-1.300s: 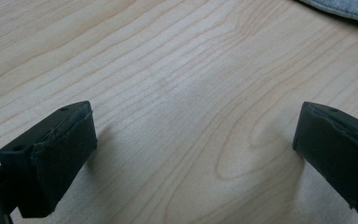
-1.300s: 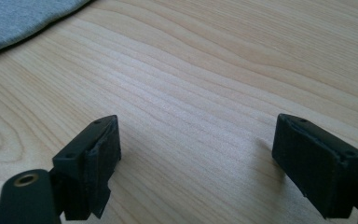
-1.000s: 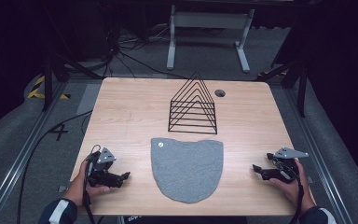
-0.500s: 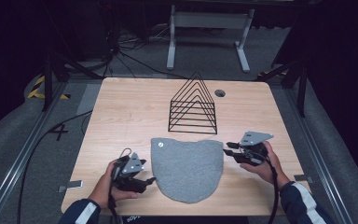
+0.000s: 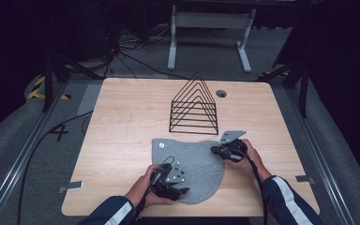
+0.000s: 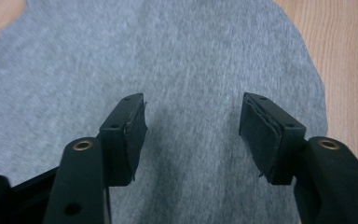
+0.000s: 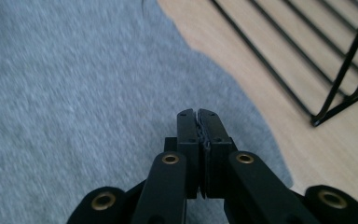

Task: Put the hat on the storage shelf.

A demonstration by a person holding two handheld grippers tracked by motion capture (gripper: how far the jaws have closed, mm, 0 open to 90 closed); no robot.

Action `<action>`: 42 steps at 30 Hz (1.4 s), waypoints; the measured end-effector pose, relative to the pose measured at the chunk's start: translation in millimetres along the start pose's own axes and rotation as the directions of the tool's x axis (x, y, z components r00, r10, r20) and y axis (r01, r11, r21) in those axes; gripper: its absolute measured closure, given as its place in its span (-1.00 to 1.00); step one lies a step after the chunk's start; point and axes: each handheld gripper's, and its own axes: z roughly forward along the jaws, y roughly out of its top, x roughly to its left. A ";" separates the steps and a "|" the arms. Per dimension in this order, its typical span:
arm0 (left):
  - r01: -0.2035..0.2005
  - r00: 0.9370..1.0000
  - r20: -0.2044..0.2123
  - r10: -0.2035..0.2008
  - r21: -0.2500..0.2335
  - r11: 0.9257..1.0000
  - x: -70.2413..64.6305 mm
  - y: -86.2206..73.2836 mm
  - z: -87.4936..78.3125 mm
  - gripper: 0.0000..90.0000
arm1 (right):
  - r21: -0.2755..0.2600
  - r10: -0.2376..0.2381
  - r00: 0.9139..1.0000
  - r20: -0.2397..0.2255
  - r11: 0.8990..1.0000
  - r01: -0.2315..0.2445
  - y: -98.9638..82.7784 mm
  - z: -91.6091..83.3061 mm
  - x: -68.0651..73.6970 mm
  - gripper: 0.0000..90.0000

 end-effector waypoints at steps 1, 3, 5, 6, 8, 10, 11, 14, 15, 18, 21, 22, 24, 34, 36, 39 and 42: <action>0.008 1.000 -0.001 -0.008 -0.005 1.000 1.1 -1.5 -0.8 -0.03 | 0.000 0.008 1.000 -0.006 1.000 -0.008 -0.8 -0.7 -0.5 0.97; 0.018 1.000 -0.002 -0.018 0.002 1.000 3.8 -4.6 -3.8 -0.04 | 0.009 0.012 1.000 -0.008 1.000 -0.012 -1.9 -2.7 -0.4 0.97; 0.056 0.998 -0.006 -0.056 0.008 0.998 8.6 -11.1 -9.1 -0.08 | 0.020 0.005 1.000 -0.018 1.000 -0.005 -3.9 -6.0 2.8 0.97; 0.069 0.998 -0.014 -0.069 0.004 0.998 10.2 -13.9 -11.5 -0.08 | 0.035 0.006 0.999 -0.033 0.999 -0.005 -5.5 -9.8 5.9 0.97; 0.087 0.996 -0.029 -0.087 0.012 0.996 11.6 -17.2 -15.2 -0.09 | 0.047 0.002 0.999 -0.040 0.999 0.000 -6.6 -12.5 8.5 0.97; 0.101 0.993 -0.056 -0.099 0.030 0.994 15.3 -22.9 -22.4 -0.10 | 0.055 -0.005 0.998 -0.064 0.998 0.009 -10.5 -18.7 16.7 0.98; 0.107 0.992 -0.069 -0.105 0.027 0.994 17.9 -25.7 -25.0 -0.11 | 0.057 -0.011 0.997 -0.076 0.998 0.016 -12.8 -21.8 21.7 0.98; 0.152 0.985 -0.084 -0.150 0.026 0.988 23.8 -35.8 -33.6 -0.12 | 0.064 -0.023 0.994 -0.110 0.998 0.030 -18.6 -30.6 37.6 0.98; 0.166 0.982 -0.097 -0.163 0.022 0.986 25.4 -39.1 -36.6 -0.13 | 0.064 -0.030 0.993 -0.118 0.997 0.037 -20.5 -32.8 42.3 0.98; 0.169 0.980 -0.113 -0.165 0.027 0.985 27.5 -43.7 -41.2 -0.13 | 0.067 -0.040 0.989 -0.146 0.996 0.050 -23.6 -38.0 54.1 0.98; 0.178 0.975 -0.141 -0.172 0.031 0.984 31.8 -48.7 -46.6 -0.13 | 0.070 -0.062 0.983 -0.174 0.995 0.075 -26.3 -43.4 70.1 0.98; 0.182 0.973 -0.153 -0.175 0.032 0.983 32.5 -49.3 -47.7 -0.13 | 0.067 -0.064 0.980 -0.189 0.995 0.078 -26.5 -44.2 74.1 0.98; 0.184 0.969 -0.173 -0.175 0.038 0.982 34.5 -49.9 -49.2 -0.13 | 0.070 -0.076 0.976 -0.203 0.993 0.092 -25.7 -45.0 81.3 0.98; 0.142 0.975 -0.168 -0.142 -0.018 0.990 21.7 -29.0 -46.8 -0.17 | -0.053 -0.074 0.983 -0.169 0.996 0.066 -0.9 -47.9 68.9 0.95; 0.097 0.986 -0.132 -0.100 -0.025 0.995 11.0 -16.5 -40.4 -0.16 | -0.063 -0.075 0.989 -0.124 0.996 0.068 7.2 -42.7 58.0 0.96; 0.050 0.995 -0.086 -0.052 -0.022 0.998 -2.5 -2.1 -26.5 -0.15 | -0.075 -0.059 0.993 -0.107 0.996 0.051 19.5 -27.8 41.9 0.97; 0.021 0.999 -0.040 -0.023 -0.030 0.999 -12.6 9.1 -12.2 -0.12 | -0.088 -0.062 0.994 -0.087 0.995 0.054 34.9 -10.2 30.9 0.97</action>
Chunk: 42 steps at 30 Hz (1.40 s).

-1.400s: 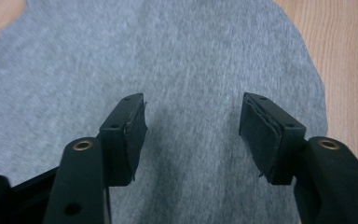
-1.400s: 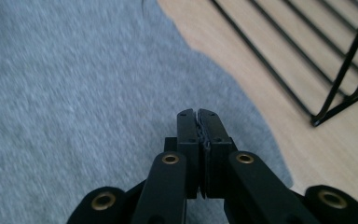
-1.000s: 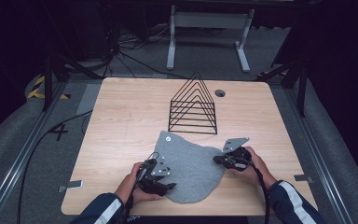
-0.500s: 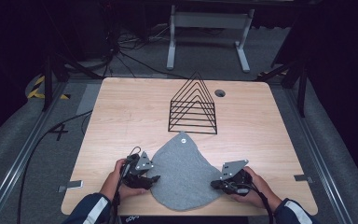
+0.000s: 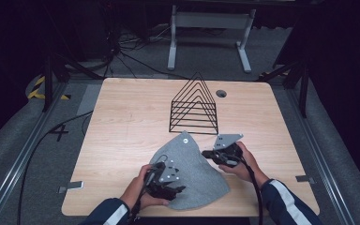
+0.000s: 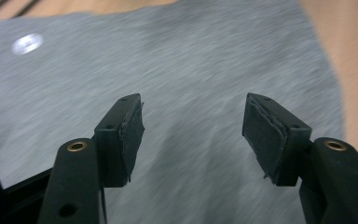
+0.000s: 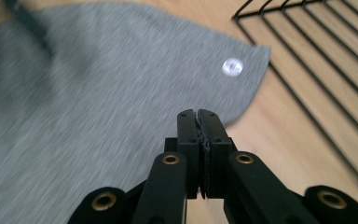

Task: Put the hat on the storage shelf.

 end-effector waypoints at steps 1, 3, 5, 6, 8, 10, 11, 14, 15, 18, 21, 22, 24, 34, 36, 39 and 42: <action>-0.017 1.000 0.024 0.017 0.005 1.000 -3.5 3.1 4.2 -0.11 | -0.002 -0.006 1.000 0.003 1.000 0.006 3.7 4.7 -2.1 0.97; -0.039 0.998 0.046 0.038 0.014 0.999 -11.1 7.6 12.6 -0.07 | 0.005 -0.024 1.000 0.009 1.000 0.024 14.5 19.3 -7.1 0.97; -0.061 0.995 0.077 0.058 0.026 0.998 -15.4 9.3 19.2 0.02 | 0.002 -0.024 1.000 -0.011 1.000 0.024 22.6 32.7 -9.5 0.98; -0.068 0.994 0.083 0.065 0.033 0.997 -16.3 9.1 22.3 0.03 | 0.011 -0.030 0.999 -0.011 0.999 0.030 25.4 38.2 -9.7 0.98; -0.053 0.994 0.095 0.050 0.038 0.998 -16.6 7.4 24.6 0.09 | 0.041 -0.060 0.998 -0.014 0.997 0.060 31.6 53.6 -8.9 0.98; -0.036 0.994 0.103 0.032 0.039 0.999 -13.4 4.7 22.5 0.11 | 0.061 -0.062 0.998 -0.023 0.996 0.063 34.4 63.7 -7.9 0.98; -0.034 0.993 0.112 0.029 0.045 0.998 -10.9 3.4 20.8 0.14 | 0.079 -0.074 0.997 -0.018 0.994 0.075 35.0 67.5 -6.7 0.98; -0.026 0.995 0.102 0.020 0.053 0.998 -4.5 -2.4 14.0 0.20 | 0.117 -0.064 0.998 -0.021 0.991 0.066 31.7 70.4 -7.6 0.98; -0.009 0.995 0.098 0.003 0.063 0.998 -1.5 -7.1 9.0 0.20 | 0.120 -0.060 0.998 -0.017 0.991 0.061 30.3 68.8 -8.5 0.98; 0.015 0.997 0.078 -0.020 0.065 0.998 5.0 -14.6 1.6 0.22 | 0.142 -0.044 0.999 -0.001 0.989 0.044 23.8 59.9 -10.0 0.99; 0.047 0.998 0.040 -0.050 0.080 0.996 17.5 -26.1 -10.6 0.23 | 0.176 -0.030 1.000 0.000 0.984 0.030 11.2 42.2 -6.0 0.99; 0.049 0.998 0.024 -0.051 0.096 0.994 23.0 -29.0 -14.7 0.23 | 0.187 -0.027 1.000 0.001 0.982 0.027 7.9 36.9 -3.9 0.99; 0.076 0.997 -0.018 -0.075 0.100 0.992 31.5 -34.4 -19.9 0.23 | 0.198 -0.017 1.000 -0.006 0.980 0.018 1.0 27.9 0.6 0.99; 0.187 0.977 -0.117 -0.176 0.094 0.978 76.5 -39.6 -22.3 0.17 | 0.197 0.062 0.997 -0.047 0.979 -0.052 -28.3 -9.4 47.0 0.99; 0.188 0.975 -0.141 -0.173 0.101 0.977 80.0 -37.4 -21.1 0.14 | 0.199 0.069 0.995 -0.068 0.978 -0.054 -27.9 -10.4 54.0 0.97; 0.205 0.968 -0.164 -0.190 0.082 0.975 81.8 -35.7 -23.5 0.05 | 0.195 0.066 0.995 -0.075 0.979 -0.050 -27.0 -10.8 58.9 0.81; 0.222 0.961 -0.172 -0.215 0.023 0.975 75.4 -35.4 -34.5 -0.14 | 0.153 0.044 0.999 -0.032 0.988 -0.039 -23.6 -16.2 55.3 0.59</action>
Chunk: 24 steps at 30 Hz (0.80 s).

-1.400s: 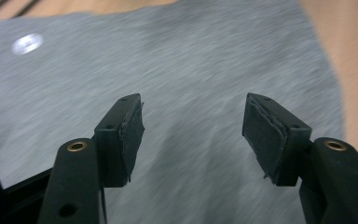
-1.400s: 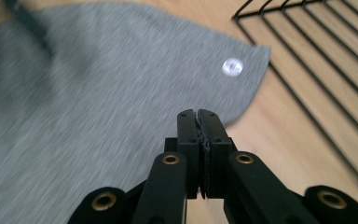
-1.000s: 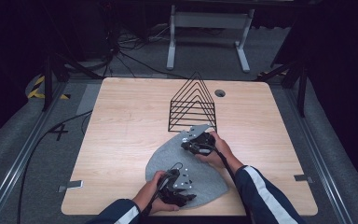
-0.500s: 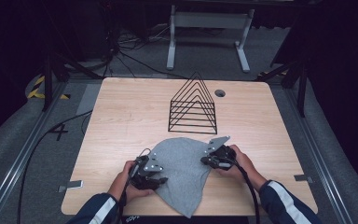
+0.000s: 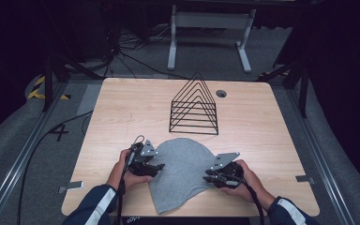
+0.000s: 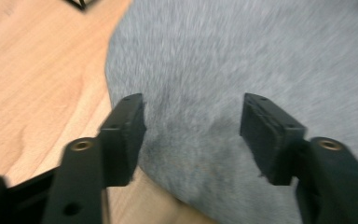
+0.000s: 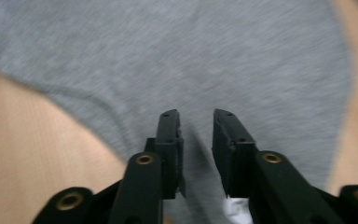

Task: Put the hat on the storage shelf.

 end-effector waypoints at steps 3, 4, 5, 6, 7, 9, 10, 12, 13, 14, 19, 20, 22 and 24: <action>0.020 1.000 0.003 -0.020 -0.009 1.000 -8.0 -4.3 -8.7 -0.30 | -0.037 -0.013 0.997 0.079 0.999 0.016 0.8 -7.5 -12.0 0.51; 0.024 1.000 0.000 -0.024 -0.007 1.000 -11.6 -6.6 -10.7 -0.32 | -0.041 -0.021 0.994 0.103 0.999 0.025 0.3 -8.3 -16.0 0.50; 0.014 1.000 -0.017 -0.014 -0.005 1.000 -16.7 -9.5 -12.4 -0.36 | -0.047 -0.009 0.994 0.106 0.999 0.014 -1.0 -9.0 -22.1 0.49; 0.020 1.000 -0.012 -0.020 -0.005 1.000 -19.7 -11.4 -13.0 -0.41 | -0.044 0.009 0.991 0.132 0.999 -0.003 -3.4 -8.5 -30.1 0.45; 0.024 1.000 -0.005 -0.024 0.007 1.000 -23.6 -14.5 -13.5 -0.43 | -0.040 0.019 0.989 0.144 0.999 -0.013 -5.1 -7.8 -34.6 0.41; 0.015 1.000 -0.010 -0.014 0.023 1.000 -30.5 -20.4 -12.2 -0.47 | -0.044 0.062 0.989 0.133 0.997 -0.057 -10.7 -5.7 -46.4 0.31; 0.011 1.000 -0.011 -0.010 0.036 0.999 -33.7 -23.1 -11.7 -0.48 | -0.035 0.067 0.988 0.141 0.997 -0.062 -12.4 -4.1 -49.1 0.29; 0.008 1.000 -0.017 -0.007 0.044 0.999 -36.8 -27.4 -10.6 -0.48 | -0.012 0.066 0.988 0.137 0.998 -0.065 -16.4 -0.9 -51.5 0.26; 0.007 1.000 -0.019 -0.006 0.054 0.999 -37.9 -29.3 -10.0 -0.48 | -0.003 0.066 0.988 0.139 0.998 -0.066 -17.7 -0.1 -51.3 0.26; -0.008 0.999 -0.033 0.010 0.065 0.998 -38.6 -30.8 -9.0 -0.49 | -0.008 0.065 0.988 0.139 0.998 -0.065 -19.5 0.1 -51.3 0.27; 0.006 0.999 -0.054 -0.002 0.060 0.998 -30.4 -32.3 -9.3 -0.53 | 0.005 0.065 0.990 0.124 0.998 -0.066 -26.5 -6.4 -46.3 0.23; 0.016 0.999 -0.052 -0.013 0.058 0.998 -27.1 -32.7 -8.7 -0.54 | 0.009 0.063 0.990 0.126 0.998 -0.065 -27.7 -7.7 -44.3 0.22; 0.021 0.998 -0.054 -0.018 0.061 0.998 -21.8 -32.1 -8.0 -0.55 | 0.012 0.070 0.991 0.116 0.997 -0.072 -31.3 -10.8 -38.8 0.22; 0.046 0.997 -0.072 -0.042 0.060 0.997 -8.6 -27.3 -4.5 -0.54 | 0.017 0.074 0.992 0.104 0.997 -0.076 -33.1 -12.9 -32.0 0.20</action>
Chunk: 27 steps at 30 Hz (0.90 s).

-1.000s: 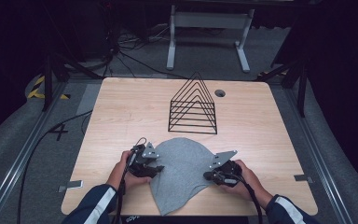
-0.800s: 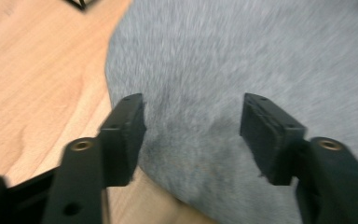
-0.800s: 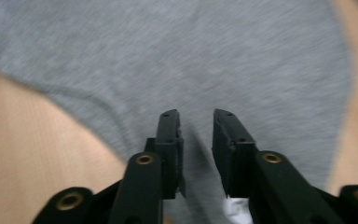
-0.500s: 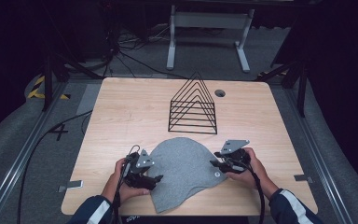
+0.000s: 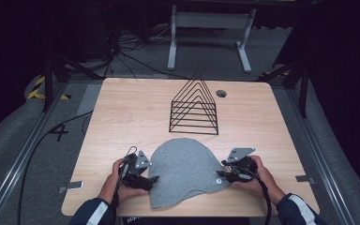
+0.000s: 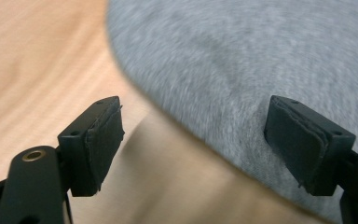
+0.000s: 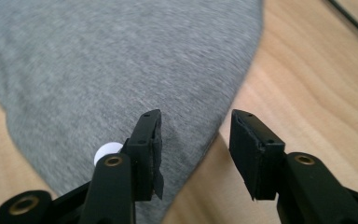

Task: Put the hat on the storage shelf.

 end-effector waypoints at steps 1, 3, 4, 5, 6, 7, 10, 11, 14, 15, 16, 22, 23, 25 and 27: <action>0.003 1.000 0.005 -0.003 0.000 1.000 3.1 1.4 0.9 -0.51 | 0.005 -0.007 1.000 -0.002 1.000 0.007 -0.2 -0.7 2.3 0.18; 0.004 1.000 0.007 -0.004 -0.004 1.000 6.2 2.7 1.8 -0.50 | 0.011 -0.010 1.000 0.002 1.000 0.010 0.4 -1.3 4.4 0.15; 0.015 1.000 0.001 -0.015 -0.009 1.000 9.5 4.3 2.3 -0.49 | 0.013 -0.010 1.000 0.006 1.000 0.010 1.2 -1.6 5.2 0.12; 0.044 0.999 0.028 -0.043 -0.024 0.999 16.9 7.3 2.5 -0.49 | -0.013 0.001 1.000 0.000 1.000 -0.001 5.0 -0.6 2.3 0.08; 0.044 0.999 0.028 -0.043 -0.024 0.999 16.9 7.3 2.5 -0.51 | -0.013 0.001 1.000 0.000 1.000 -0.001 5.0 -0.6 2.3 0.08; 0.066 0.997 0.039 -0.065 -0.038 0.997 20.7 9.0 2.5 -0.51 | -0.016 0.013 1.000 0.009 1.000 -0.012 8.3 0.6 -0.4 0.03; 0.089 0.994 0.062 -0.088 -0.025 0.996 26.3 13.3 7.3 -0.54 | -0.051 0.046 0.999 0.020 0.998 -0.045 21.8 7.4 -12.8 -0.06; 0.092 0.994 0.065 -0.091 -0.012 0.996 27.3 14.6 10.4 -0.57 | -0.054 0.048 0.999 0.016 0.997 -0.047 26.7 11.1 -16.8 -0.09; 0.086 0.995 0.039 -0.086 0.010 0.996 29.3 17.8 19.8 -0.60 | -0.058 0.058 0.998 0.022 0.997 -0.057 41.8 25.8 -26.4 -0.16; 0.080 0.996 0.037 -0.081 0.006 0.997 29.6 19.4 21.3 -0.64 | -0.059 0.065 0.998 0.019 0.996 -0.064 46.1 30.7 -29.3 -0.21; 0.075 0.996 0.043 -0.075 0.010 0.997 29.5 20.3 21.8 -0.63 | -0.060 0.067 0.998 0.010 0.996 -0.067 51.3 36.4 -31.4 -0.22; 0.069 0.997 0.046 -0.069 0.000 0.998 24.8 24.2 26.8 -0.67 | -0.034 0.068 0.998 0.016 0.997 -0.067 60.5 56.6 -32.0 -0.38; 0.062 0.997 0.045 -0.062 -0.004 0.998 24.6 24.4 27.3 -0.67 | -0.033 0.082 0.997 0.009 0.996 -0.081 60.3 57.7 -33.9 -0.42; 0.058 0.997 0.050 -0.058 0.003 0.998 24.2 25.7 27.6 -0.66 | -0.027 0.088 0.996 0.005 0.996 -0.088 60.1 58.1 -35.7 -0.40; 0.051 0.997 0.049 -0.052 0.005 0.999 24.6 26.1 27.7 -0.66 | -0.028 0.084 0.996 -0.026 0.996 -0.085 59.8 57.3 -35.5 -0.26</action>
